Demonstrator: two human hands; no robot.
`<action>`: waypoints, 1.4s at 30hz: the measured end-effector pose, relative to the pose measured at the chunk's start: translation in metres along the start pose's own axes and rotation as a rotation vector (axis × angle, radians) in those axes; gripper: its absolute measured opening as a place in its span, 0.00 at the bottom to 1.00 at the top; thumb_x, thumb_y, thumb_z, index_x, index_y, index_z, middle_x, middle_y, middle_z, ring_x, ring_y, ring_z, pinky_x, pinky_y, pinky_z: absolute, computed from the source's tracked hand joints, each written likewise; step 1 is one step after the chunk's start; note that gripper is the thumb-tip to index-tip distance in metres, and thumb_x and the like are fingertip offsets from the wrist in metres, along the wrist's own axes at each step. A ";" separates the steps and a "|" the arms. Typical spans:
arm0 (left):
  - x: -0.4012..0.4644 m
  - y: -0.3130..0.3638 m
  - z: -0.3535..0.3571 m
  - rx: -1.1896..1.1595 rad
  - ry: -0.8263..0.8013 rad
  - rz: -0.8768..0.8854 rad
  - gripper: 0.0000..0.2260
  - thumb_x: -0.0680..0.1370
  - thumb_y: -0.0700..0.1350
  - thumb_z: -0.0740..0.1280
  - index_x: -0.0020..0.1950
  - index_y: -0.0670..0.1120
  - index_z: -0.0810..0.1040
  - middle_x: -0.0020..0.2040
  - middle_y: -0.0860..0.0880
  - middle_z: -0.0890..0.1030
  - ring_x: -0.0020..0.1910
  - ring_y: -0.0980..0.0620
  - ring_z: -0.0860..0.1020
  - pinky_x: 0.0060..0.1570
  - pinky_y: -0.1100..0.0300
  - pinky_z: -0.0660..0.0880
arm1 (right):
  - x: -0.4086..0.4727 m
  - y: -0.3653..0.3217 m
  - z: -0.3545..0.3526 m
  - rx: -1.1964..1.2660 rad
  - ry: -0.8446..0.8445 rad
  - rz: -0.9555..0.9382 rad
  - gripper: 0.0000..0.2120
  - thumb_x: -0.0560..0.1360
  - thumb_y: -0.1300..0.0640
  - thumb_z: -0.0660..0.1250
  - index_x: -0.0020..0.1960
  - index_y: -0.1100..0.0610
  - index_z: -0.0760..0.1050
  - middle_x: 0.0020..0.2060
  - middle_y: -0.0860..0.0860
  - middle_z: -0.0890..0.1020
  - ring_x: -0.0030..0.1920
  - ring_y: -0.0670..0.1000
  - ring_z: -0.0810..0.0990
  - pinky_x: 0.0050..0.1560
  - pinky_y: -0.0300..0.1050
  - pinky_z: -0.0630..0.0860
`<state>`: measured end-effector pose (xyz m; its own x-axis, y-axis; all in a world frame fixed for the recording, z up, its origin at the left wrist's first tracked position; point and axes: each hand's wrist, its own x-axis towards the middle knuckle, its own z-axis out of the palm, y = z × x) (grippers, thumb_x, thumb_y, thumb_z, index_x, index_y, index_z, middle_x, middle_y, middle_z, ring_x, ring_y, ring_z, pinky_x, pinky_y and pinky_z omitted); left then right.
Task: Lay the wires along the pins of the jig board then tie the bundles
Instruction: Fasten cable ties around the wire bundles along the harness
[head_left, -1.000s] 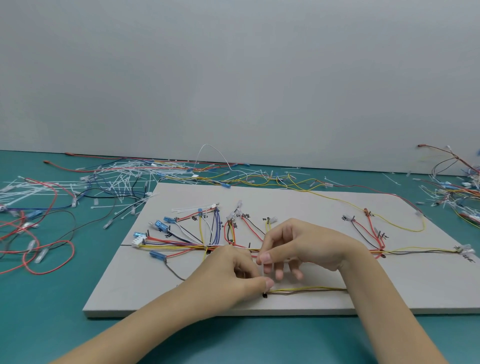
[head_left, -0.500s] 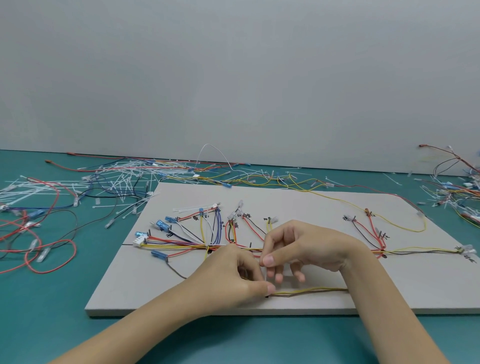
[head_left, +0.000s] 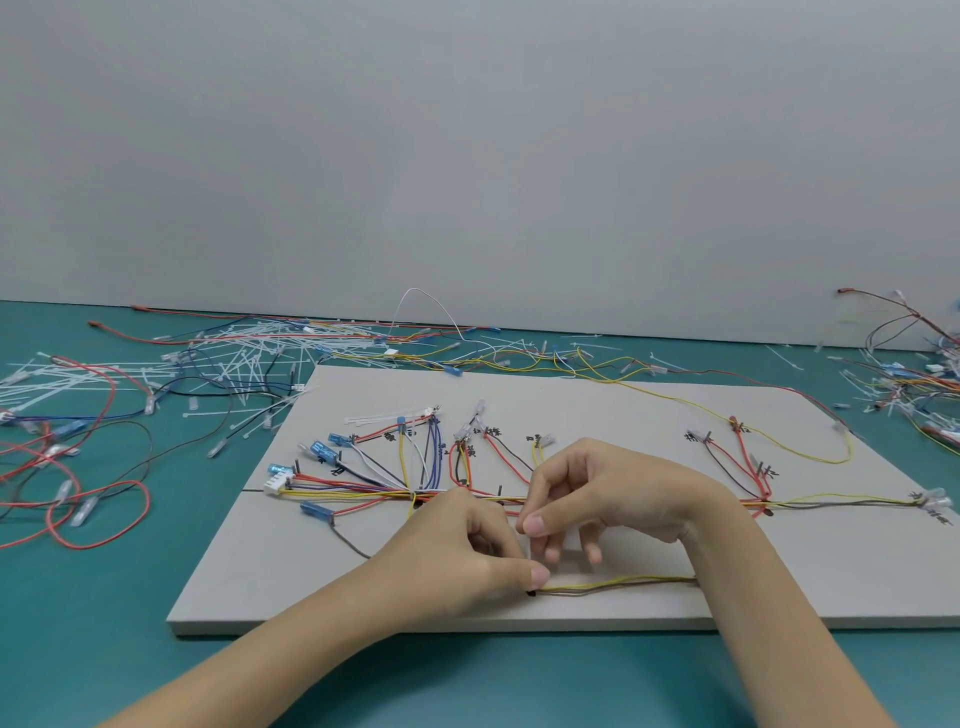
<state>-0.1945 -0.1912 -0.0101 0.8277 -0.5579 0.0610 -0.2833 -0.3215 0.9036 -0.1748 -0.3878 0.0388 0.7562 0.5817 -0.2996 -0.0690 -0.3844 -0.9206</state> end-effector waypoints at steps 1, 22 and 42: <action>0.000 0.000 0.000 -0.001 0.001 -0.001 0.10 0.62 0.61 0.73 0.32 0.56 0.85 0.33 0.51 0.77 0.33 0.55 0.69 0.36 0.57 0.64 | 0.000 0.000 0.000 0.004 -0.001 -0.001 0.02 0.73 0.63 0.72 0.43 0.59 0.82 0.37 0.57 0.84 0.36 0.51 0.83 0.26 0.37 0.75; 0.001 -0.002 0.001 -0.054 0.004 0.009 0.10 0.63 0.61 0.72 0.31 0.55 0.84 0.36 0.43 0.79 0.35 0.51 0.71 0.39 0.54 0.64 | -0.002 -0.003 0.003 0.014 -0.045 0.016 0.07 0.74 0.56 0.72 0.46 0.60 0.82 0.41 0.57 0.85 0.43 0.54 0.85 0.27 0.37 0.76; -0.001 -0.001 0.002 -0.027 0.017 0.016 0.12 0.65 0.62 0.72 0.33 0.54 0.84 0.36 0.44 0.79 0.34 0.53 0.69 0.38 0.53 0.63 | 0.002 0.002 0.001 -0.003 0.004 0.026 0.02 0.71 0.61 0.74 0.42 0.61 0.83 0.37 0.57 0.85 0.37 0.52 0.84 0.27 0.38 0.76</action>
<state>-0.1963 -0.1916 -0.0121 0.8313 -0.5496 0.0829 -0.2839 -0.2917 0.9134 -0.1743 -0.3868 0.0366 0.7565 0.5687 -0.3229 -0.0871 -0.4018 -0.9116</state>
